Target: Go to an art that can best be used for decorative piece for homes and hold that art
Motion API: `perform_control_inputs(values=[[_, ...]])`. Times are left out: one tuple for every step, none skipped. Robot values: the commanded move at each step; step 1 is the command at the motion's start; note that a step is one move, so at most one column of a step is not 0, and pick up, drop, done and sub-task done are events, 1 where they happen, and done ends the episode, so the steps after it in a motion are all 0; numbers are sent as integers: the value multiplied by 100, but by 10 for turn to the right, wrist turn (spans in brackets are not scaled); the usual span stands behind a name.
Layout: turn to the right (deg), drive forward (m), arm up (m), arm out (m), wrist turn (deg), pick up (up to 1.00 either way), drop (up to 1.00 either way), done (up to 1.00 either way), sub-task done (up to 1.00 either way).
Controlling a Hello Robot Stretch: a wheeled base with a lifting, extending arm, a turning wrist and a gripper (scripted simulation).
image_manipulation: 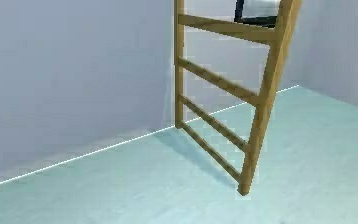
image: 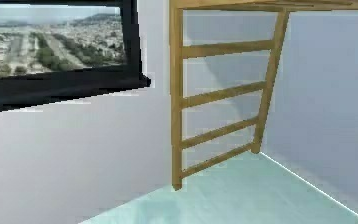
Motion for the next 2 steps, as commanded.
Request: perform_control_inputs(values=[[-450,0,0,0,0,0,0,0,0],[-450,0,0,0,0,0,0,0,0]])
